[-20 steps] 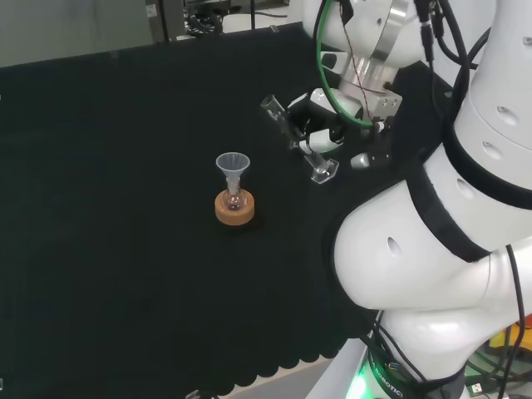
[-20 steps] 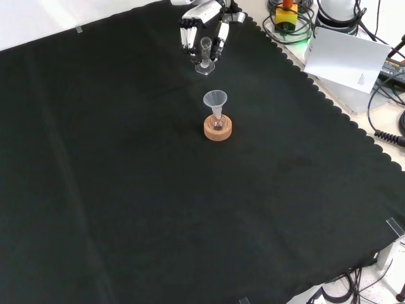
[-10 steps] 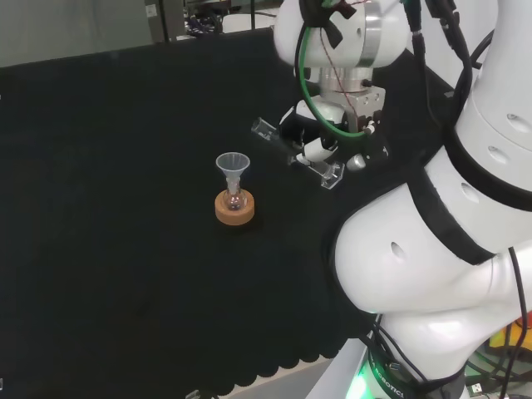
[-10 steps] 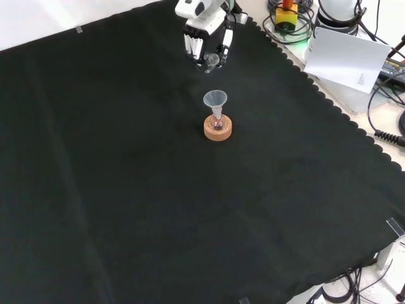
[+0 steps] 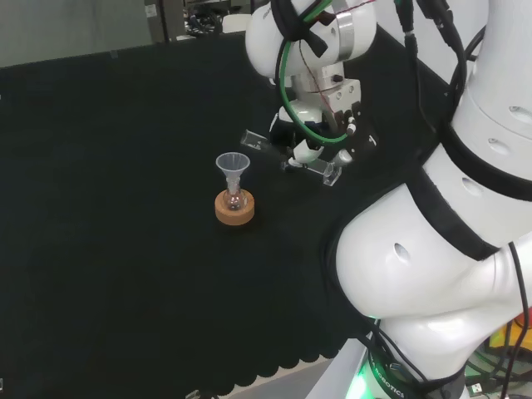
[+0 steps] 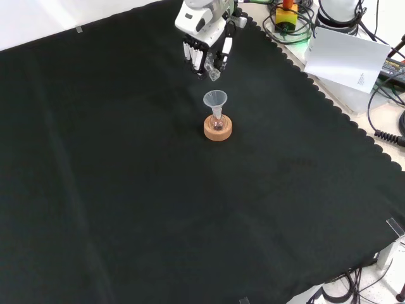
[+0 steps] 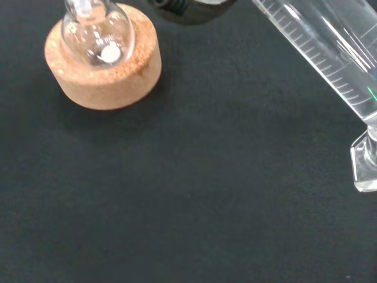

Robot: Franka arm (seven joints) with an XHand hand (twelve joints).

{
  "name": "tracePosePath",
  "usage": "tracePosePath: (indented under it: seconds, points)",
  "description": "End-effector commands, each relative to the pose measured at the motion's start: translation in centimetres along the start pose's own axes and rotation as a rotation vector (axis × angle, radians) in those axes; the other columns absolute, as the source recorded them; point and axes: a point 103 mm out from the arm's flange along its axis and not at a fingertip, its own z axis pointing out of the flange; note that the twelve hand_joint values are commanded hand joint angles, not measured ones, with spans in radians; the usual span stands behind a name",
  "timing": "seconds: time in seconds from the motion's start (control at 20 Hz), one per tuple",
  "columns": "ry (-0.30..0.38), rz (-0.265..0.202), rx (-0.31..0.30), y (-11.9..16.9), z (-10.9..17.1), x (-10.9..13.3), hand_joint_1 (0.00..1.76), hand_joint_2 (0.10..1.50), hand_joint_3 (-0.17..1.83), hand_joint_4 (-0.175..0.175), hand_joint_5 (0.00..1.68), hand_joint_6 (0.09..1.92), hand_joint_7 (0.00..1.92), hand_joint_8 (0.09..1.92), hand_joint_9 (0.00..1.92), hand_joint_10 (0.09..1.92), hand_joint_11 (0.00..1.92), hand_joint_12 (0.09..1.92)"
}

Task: Pour the water from the graduated cylinder into the round-bottom flask.

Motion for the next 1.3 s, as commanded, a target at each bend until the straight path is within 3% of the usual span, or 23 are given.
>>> tracePosePath:
  seconds: [0.05, 0.8, 1.3]
  points:
    - [-0.073, -0.004, 0.078, 0.7, -0.3, 0.6, 1.28, 1.05, 0.00, -0.175, 1.09, 0.80, 1.13, 0.79, 1.50, 0.09, 1.18, 0.84]
    - [-0.122, -0.009, 0.205, 0.0, -1.0, 0.2, 1.28, 1.05, 0.00, -0.175, 1.10, 0.80, 1.14, 0.78, 1.50, 0.09, 1.18, 0.83]
    - [-0.141, -0.034, 0.214, -0.2, -1.4, 1.2, 1.28, 1.05, 0.00, -0.175, 1.10, 0.80, 1.14, 0.78, 1.50, 0.09, 1.18, 0.83]
